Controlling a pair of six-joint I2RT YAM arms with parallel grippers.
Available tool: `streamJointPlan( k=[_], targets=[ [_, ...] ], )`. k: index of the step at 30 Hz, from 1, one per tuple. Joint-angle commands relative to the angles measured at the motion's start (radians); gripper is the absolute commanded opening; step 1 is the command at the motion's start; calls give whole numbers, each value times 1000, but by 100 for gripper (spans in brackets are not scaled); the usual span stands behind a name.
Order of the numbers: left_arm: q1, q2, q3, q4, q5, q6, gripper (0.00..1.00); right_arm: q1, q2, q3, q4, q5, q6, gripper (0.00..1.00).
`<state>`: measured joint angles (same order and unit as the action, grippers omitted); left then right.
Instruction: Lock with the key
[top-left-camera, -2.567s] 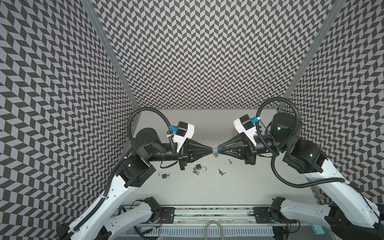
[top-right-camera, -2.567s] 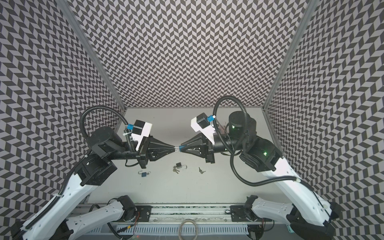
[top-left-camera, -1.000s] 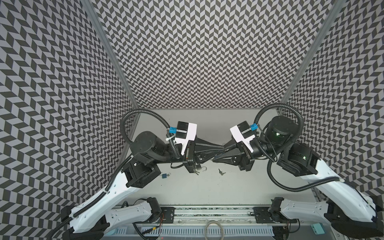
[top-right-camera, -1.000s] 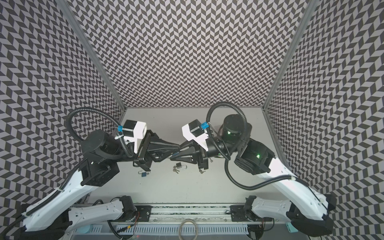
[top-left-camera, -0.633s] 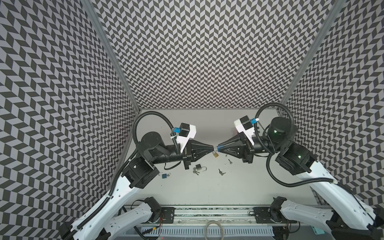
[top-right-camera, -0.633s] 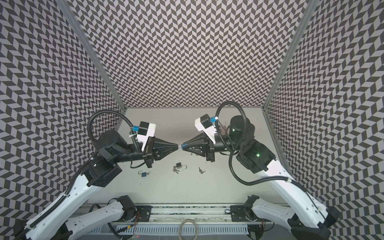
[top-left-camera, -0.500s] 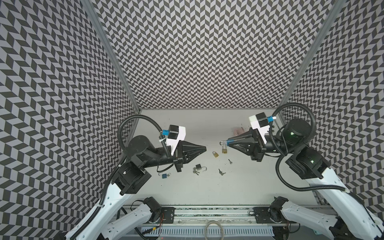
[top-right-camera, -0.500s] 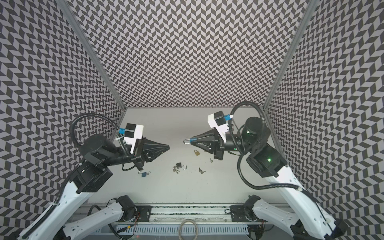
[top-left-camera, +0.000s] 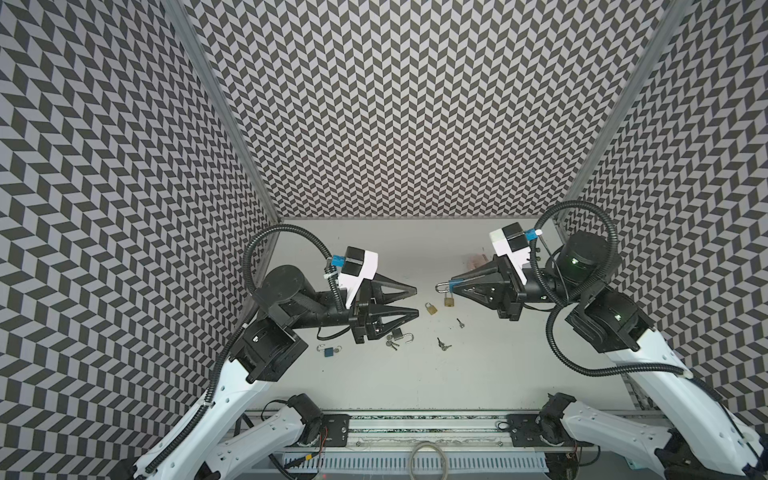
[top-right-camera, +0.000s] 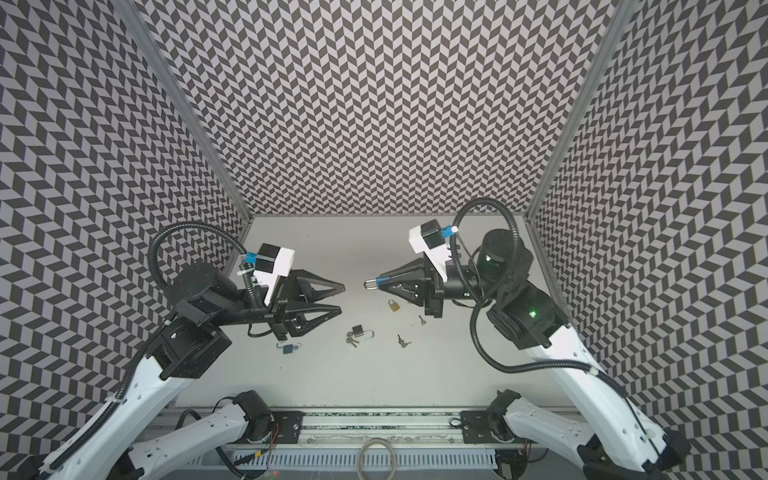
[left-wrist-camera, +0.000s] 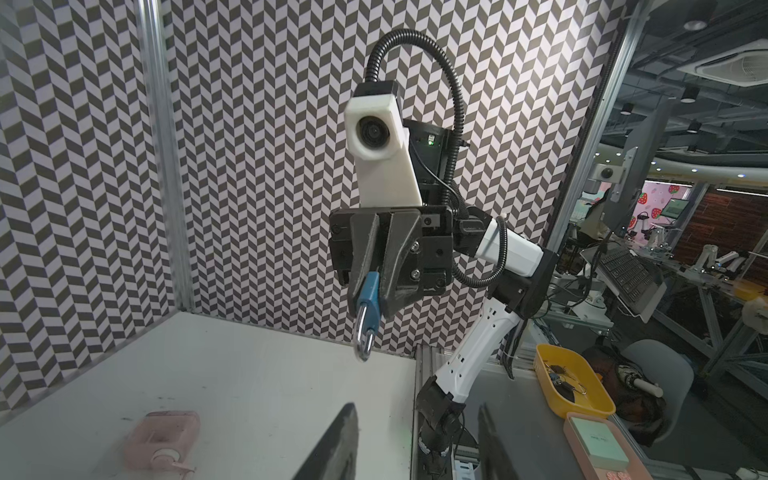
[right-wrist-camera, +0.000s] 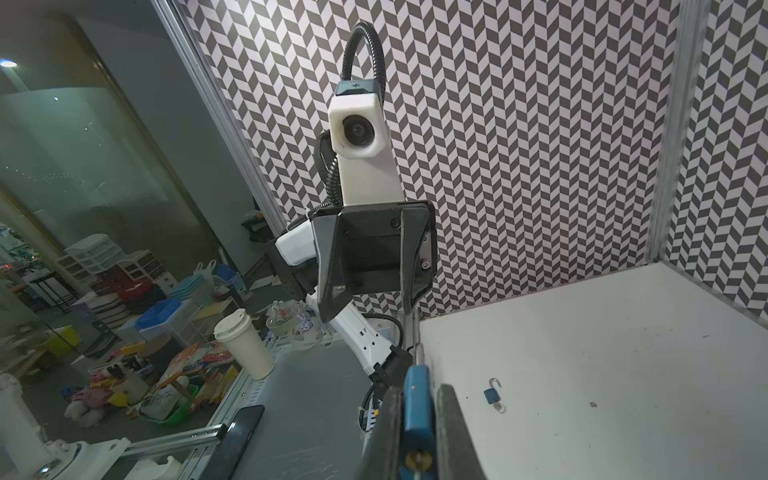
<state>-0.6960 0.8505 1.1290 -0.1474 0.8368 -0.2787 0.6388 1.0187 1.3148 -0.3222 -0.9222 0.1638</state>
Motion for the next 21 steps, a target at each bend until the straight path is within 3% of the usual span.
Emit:
streamJointPlan(
  k=[1,12,18,21],
  targets=[
    [-8,8,31,30,23,6,52,12,-4,45,11,-24,-17,0],
    [-24,54,38,65,2,3,54,81,31,48,30,-23,-16,0],
    [-45,65,41,73,9,7,32,89,32,43,44,-17,-10,0],
    [-47,64,41,65,5,11,26,89,24,40,48,-6,-10,0]
  ],
)
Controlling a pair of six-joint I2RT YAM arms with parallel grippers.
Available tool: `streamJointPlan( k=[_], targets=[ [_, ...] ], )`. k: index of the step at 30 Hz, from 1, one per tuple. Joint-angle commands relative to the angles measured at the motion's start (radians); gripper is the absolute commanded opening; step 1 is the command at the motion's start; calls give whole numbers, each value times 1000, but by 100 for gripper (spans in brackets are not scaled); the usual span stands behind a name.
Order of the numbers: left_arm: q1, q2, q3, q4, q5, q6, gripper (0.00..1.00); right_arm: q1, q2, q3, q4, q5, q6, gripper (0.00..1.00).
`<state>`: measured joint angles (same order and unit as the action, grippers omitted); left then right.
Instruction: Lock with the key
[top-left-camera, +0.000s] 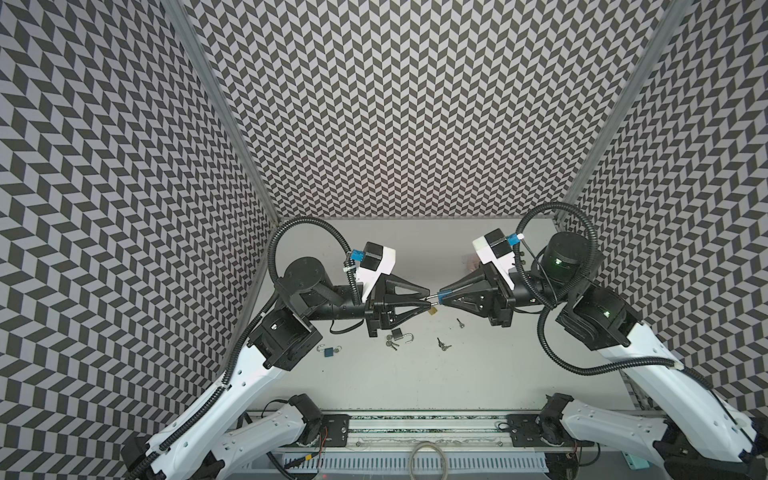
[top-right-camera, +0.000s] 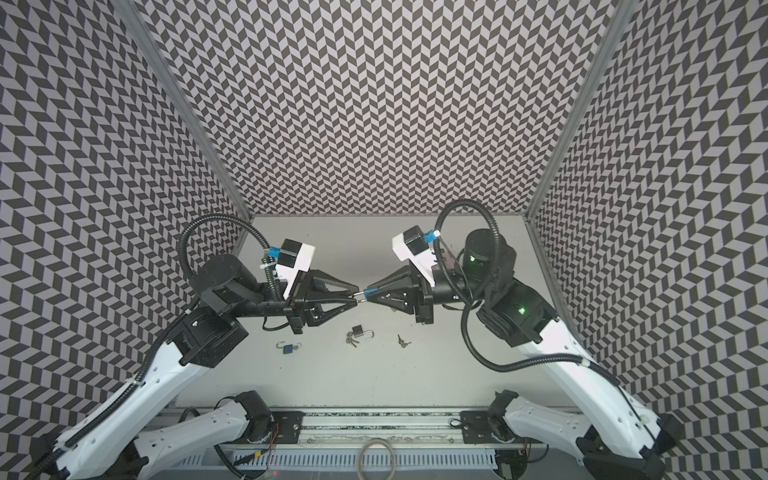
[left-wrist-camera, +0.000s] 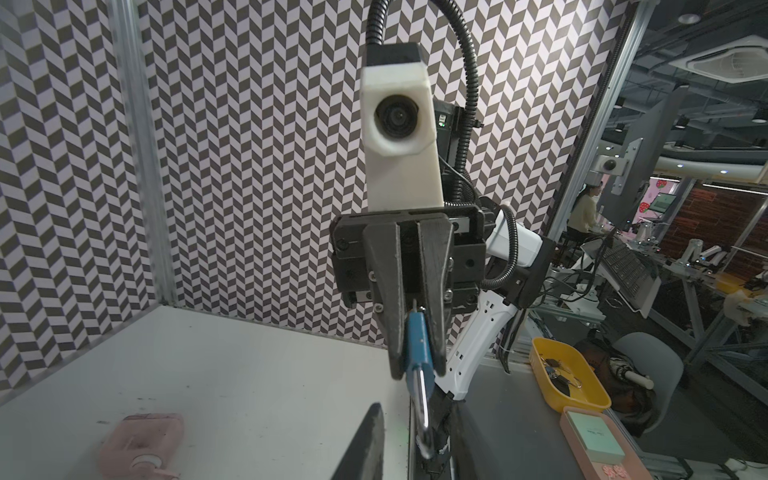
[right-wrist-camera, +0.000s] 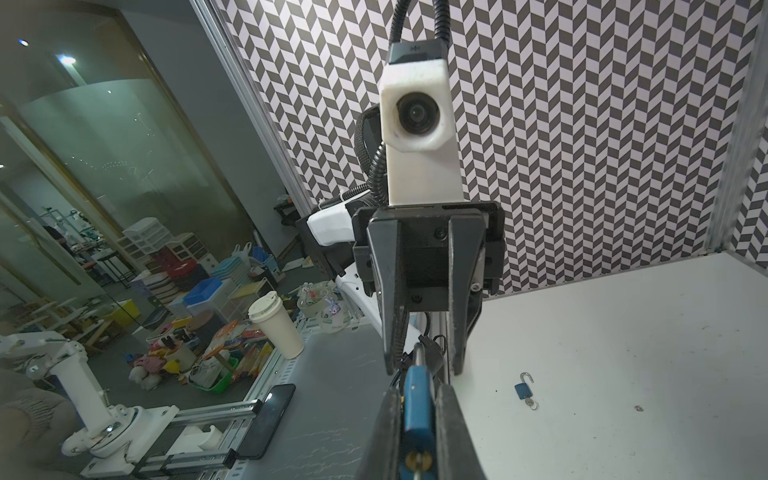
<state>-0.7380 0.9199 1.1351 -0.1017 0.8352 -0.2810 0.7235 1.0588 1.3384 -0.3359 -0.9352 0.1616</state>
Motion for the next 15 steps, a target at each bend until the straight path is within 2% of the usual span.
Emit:
streamJointPlan(
  k=[1,4,6,9,10,12,15],
  targets=[
    [-5,-7,34,17,7,14,25,4,-19,17,63,10,-7,0],
    [-6,-8,33,15,7,16,16,4,-22,15,63,9,-8,0],
    [-6,-9,34,14,6,16,6,4,-22,15,61,10,-8,0],
    [-5,-10,35,10,7,17,0,4,-26,16,61,17,-7,0],
    [-7,-10,34,8,8,17,2,4,-27,16,62,21,-7,0],
    [-8,-10,34,8,17,16,20,4,-33,13,70,25,-7,0],
    [-9,-11,31,12,20,13,25,4,-33,14,74,22,-2,0]
  ],
)
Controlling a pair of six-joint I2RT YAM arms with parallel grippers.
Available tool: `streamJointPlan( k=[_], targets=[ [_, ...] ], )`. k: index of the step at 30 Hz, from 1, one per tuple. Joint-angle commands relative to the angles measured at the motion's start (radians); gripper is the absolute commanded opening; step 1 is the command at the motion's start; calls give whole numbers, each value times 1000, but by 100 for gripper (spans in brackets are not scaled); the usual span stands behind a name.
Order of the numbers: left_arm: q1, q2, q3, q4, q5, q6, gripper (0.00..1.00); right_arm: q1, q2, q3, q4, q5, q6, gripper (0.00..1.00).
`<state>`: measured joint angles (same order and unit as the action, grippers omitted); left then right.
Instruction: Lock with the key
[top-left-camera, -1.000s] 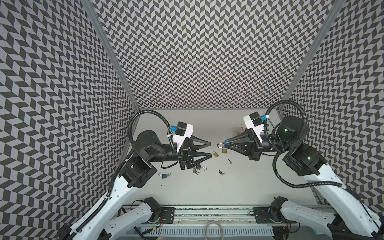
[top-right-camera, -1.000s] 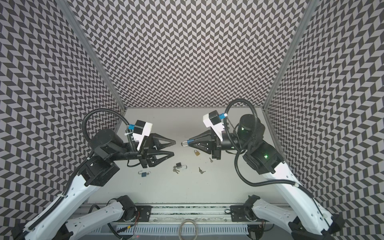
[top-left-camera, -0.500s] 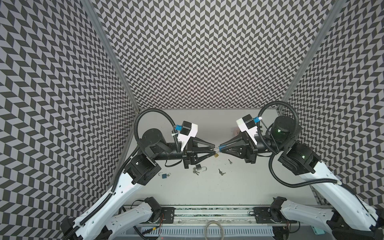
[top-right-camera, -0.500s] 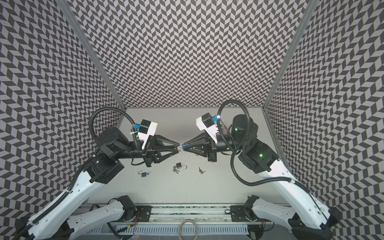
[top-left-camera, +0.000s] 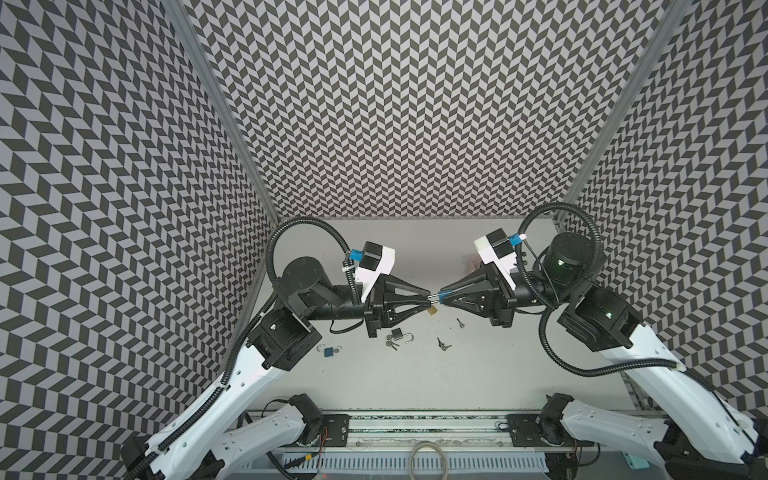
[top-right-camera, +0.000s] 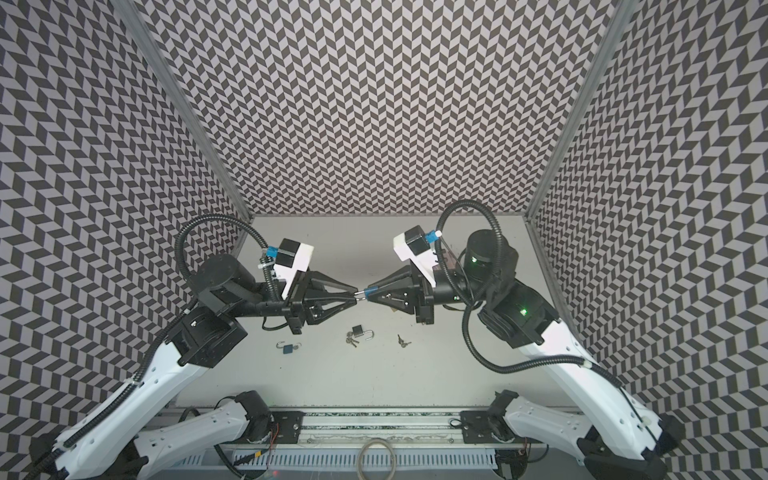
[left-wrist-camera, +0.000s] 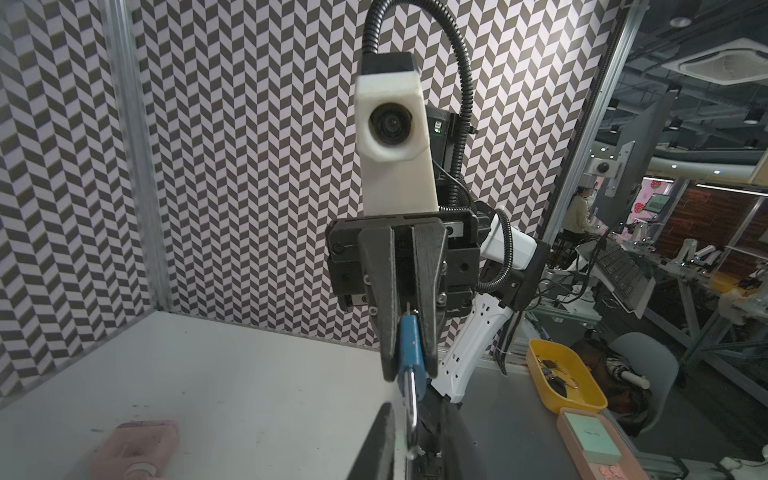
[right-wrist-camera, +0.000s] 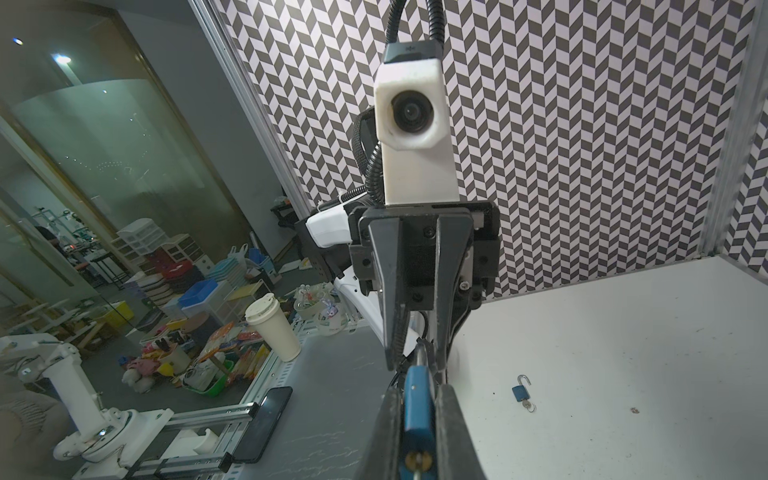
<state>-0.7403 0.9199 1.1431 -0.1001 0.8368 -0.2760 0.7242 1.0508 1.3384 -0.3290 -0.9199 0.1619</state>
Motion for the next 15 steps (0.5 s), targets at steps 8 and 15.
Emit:
streamJointPlan(
  k=[8,15],
  targets=[
    [-11,-6,21,10,18,9,20,3,-27,9,82,4,4,0],
    [-14,0,25,13,18,9,13,3,-25,5,79,-4,4,0]
  ],
)
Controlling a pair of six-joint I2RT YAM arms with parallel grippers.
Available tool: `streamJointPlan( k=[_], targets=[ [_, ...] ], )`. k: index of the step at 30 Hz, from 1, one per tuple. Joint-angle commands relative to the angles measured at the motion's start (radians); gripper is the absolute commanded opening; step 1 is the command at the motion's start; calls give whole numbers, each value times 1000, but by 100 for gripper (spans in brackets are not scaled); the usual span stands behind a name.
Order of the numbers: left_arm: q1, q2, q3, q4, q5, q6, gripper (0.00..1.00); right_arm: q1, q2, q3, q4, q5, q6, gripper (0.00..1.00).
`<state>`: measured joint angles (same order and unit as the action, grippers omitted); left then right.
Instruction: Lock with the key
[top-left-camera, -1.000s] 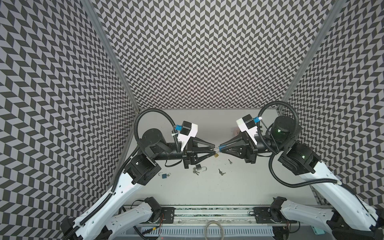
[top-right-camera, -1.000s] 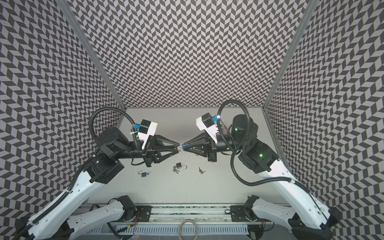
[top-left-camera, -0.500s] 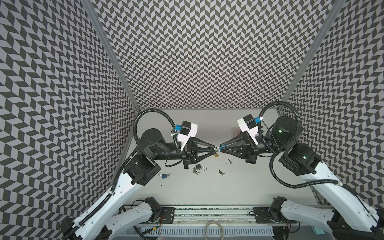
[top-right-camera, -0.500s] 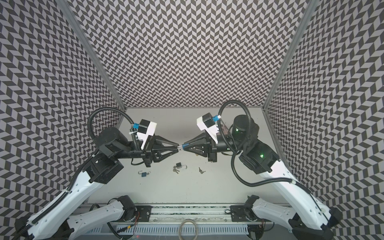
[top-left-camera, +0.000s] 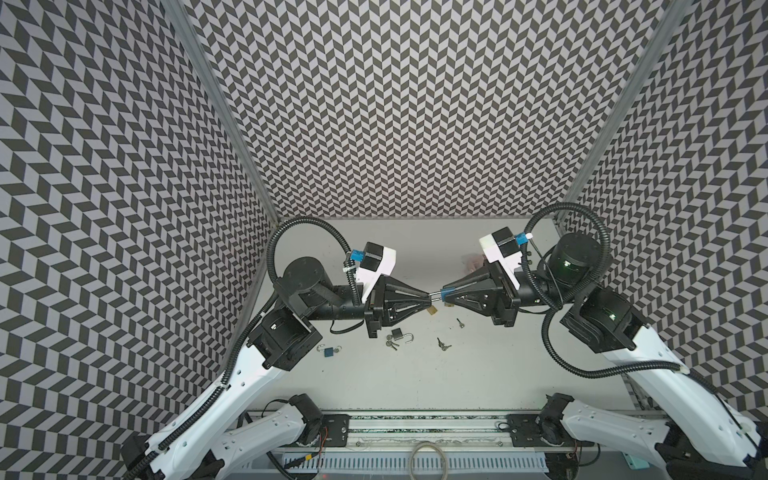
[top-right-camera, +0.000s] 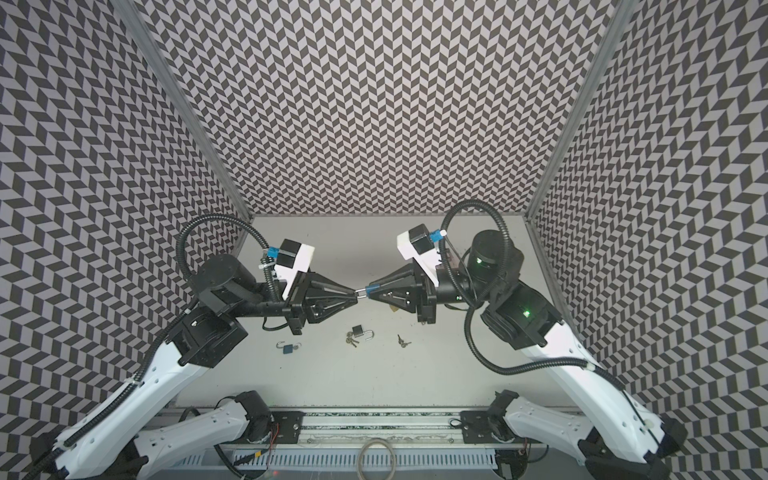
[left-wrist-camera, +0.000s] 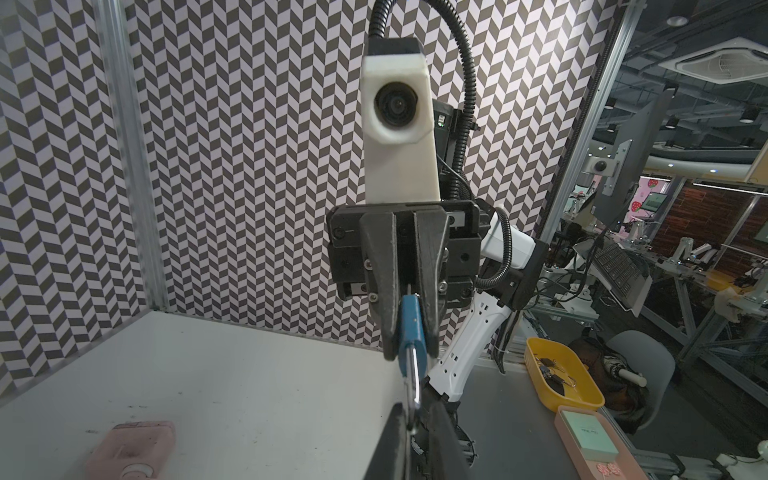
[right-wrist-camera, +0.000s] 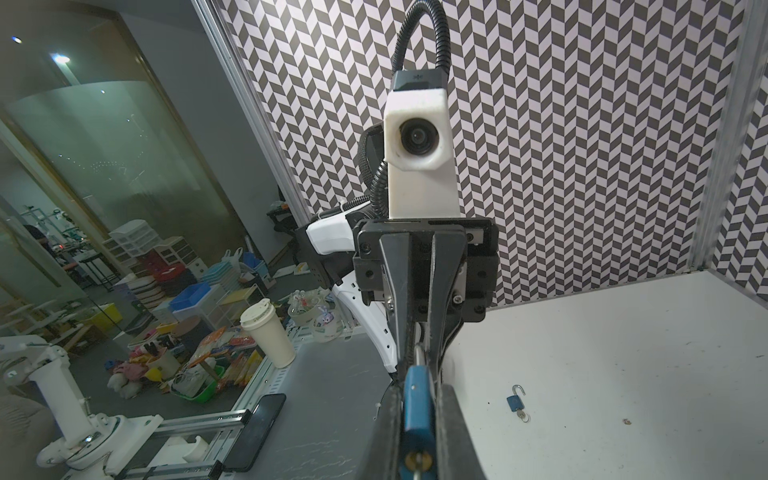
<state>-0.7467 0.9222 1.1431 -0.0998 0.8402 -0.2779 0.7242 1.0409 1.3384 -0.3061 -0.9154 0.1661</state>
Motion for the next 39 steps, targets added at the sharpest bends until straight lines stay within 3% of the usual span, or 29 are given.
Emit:
streamJointPlan(
  k=[1,4,10,12,15,21,28,34,39],
  targets=[
    [-9,0,27,13,13,11,10,3,-15,5,55,-8,-1,0],
    [-9,-1,30,11,11,13,0,4,-15,4,49,-7,-6,0],
    [-9,-4,40,4,-1,14,0,3,-12,8,21,3,-23,0],
    [-8,-3,41,2,-1,14,14,4,-14,10,19,5,-24,0],
    [-9,-3,41,5,-1,10,22,3,-15,12,15,8,-28,0],
    [-9,-1,44,4,0,9,13,4,-15,13,19,4,-24,0],
    [-9,8,43,3,2,8,14,3,-13,18,22,1,-23,0],
    [-9,10,42,1,11,8,20,3,-15,16,28,0,-19,0],
    [-9,4,42,-1,4,9,4,4,-16,12,30,0,-21,0]
  ],
)
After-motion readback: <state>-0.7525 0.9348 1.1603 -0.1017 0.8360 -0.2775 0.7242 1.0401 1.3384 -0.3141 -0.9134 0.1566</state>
